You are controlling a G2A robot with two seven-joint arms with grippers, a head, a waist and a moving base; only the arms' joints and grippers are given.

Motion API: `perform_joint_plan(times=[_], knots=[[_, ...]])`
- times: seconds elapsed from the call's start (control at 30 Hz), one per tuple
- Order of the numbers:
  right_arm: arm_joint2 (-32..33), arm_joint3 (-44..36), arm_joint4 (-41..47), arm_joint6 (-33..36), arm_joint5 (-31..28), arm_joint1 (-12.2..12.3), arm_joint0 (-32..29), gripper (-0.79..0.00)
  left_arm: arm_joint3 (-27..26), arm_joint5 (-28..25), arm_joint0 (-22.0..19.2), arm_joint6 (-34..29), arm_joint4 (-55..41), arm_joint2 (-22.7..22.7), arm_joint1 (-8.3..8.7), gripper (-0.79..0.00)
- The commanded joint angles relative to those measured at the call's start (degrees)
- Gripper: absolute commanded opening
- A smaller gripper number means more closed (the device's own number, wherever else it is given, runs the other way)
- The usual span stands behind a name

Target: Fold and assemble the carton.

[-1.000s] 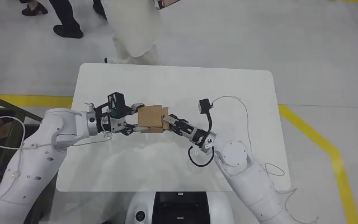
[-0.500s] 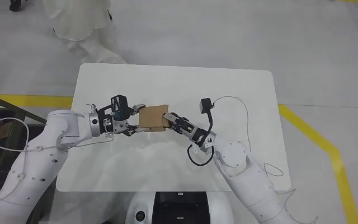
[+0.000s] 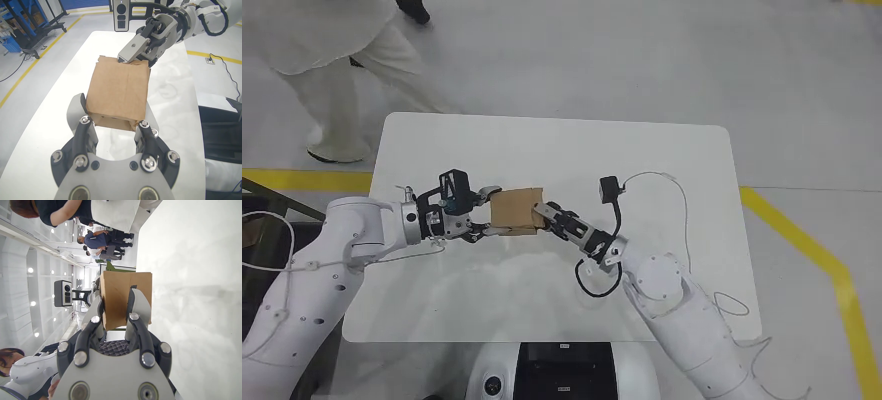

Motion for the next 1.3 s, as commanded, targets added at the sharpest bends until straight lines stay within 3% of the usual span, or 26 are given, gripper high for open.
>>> perform_joint_plan(times=[0.0,1.07,1.2,1.27], knots=[[0.12,-0.21,-0.03,0.06,0.00,0.07,-0.20,-0.551,0.01,-0.04,-0.09,-0.20,-0.14,0.02,-0.04,-0.545],[-1.29,-0.68,-1.44,-0.92,1.61,0.24,0.02,-0.566,-0.11,-0.68,-0.15,-1.30,-0.18,0.04,-0.74,-0.529],[-1.86,-0.36,-1.81,-0.97,1.66,0.16,0.37,-0.542,-0.10,-0.70,-0.05,-1.40,-0.02,0.12,-0.82,-0.533],[-1.95,-0.26,-1.79,-1.05,1.63,0.15,0.47,-0.449,-0.10,-0.73,-0.05,-1.49,0.06,0.15,-0.86,-0.533]])
